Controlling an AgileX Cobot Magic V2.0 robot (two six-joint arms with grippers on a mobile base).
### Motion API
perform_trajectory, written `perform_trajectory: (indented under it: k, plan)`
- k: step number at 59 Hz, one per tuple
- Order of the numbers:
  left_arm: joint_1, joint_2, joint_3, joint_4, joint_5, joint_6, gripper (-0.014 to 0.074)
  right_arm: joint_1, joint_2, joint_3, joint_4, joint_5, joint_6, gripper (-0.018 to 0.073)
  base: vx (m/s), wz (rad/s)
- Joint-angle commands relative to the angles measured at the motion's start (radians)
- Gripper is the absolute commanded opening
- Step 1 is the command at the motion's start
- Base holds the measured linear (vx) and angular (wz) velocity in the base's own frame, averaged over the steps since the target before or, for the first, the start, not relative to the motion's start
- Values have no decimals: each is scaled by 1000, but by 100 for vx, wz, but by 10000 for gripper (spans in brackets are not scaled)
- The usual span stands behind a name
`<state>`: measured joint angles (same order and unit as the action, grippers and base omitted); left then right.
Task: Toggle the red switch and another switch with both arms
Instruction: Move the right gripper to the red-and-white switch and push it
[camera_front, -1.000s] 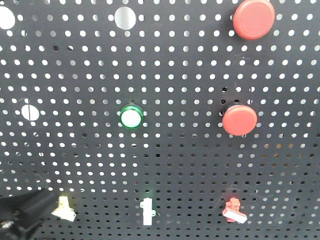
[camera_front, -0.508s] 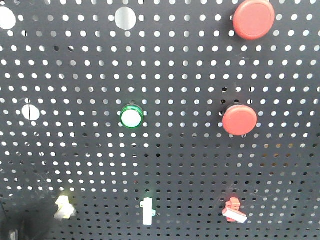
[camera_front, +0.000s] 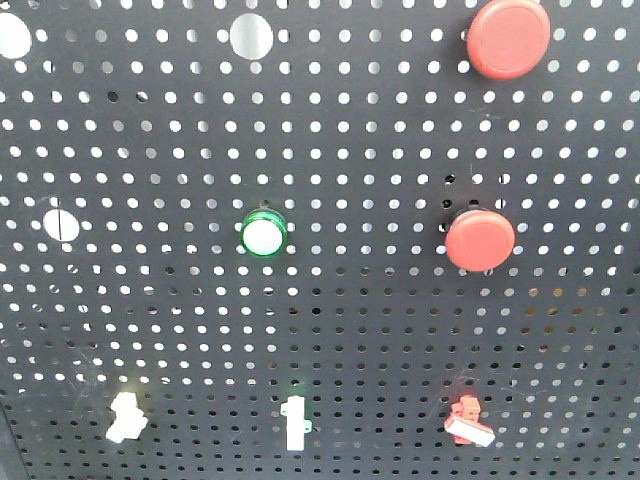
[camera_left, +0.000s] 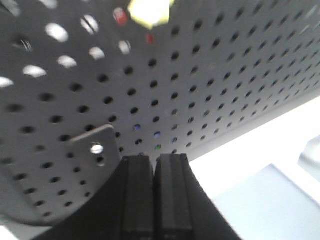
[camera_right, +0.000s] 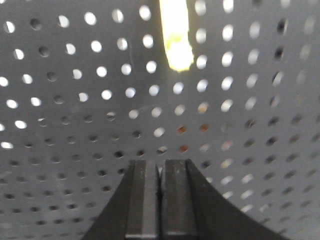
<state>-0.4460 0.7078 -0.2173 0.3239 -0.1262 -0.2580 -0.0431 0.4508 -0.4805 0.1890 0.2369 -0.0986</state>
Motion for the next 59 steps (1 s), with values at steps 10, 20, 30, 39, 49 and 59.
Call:
perform_trajectory:
  k: [10, 20, 30, 39, 49, 59]
  plan:
    - [-5, -192, -23, -4, 120, -11, 3, 107, 80, -31, 174, -69, -380, -6, 0, 0]
    - [-5, -251, -23, 19, 206, -11, 3, 365, 201, -32, 367, -94, -680, -6, 0, 0]
    - [-5, -250, -23, 55, 206, -11, 3, 612, 325, -32, 504, -338, -769, -6, 0, 0]
    - [-5, -250, -23, 55, 206, -11, 3, 717, 389, -32, 533, -468, -781, -6, 0, 0]
    - [-5, -250, -23, 55, 203, -11, 3, 728, 436, -47, 535, -511, -785, -6, 0, 0]
    - [-5, -250, -23, 55, 189, -11, 3, 729, 447, -105, 539, -514, -784, -6, 0, 0]
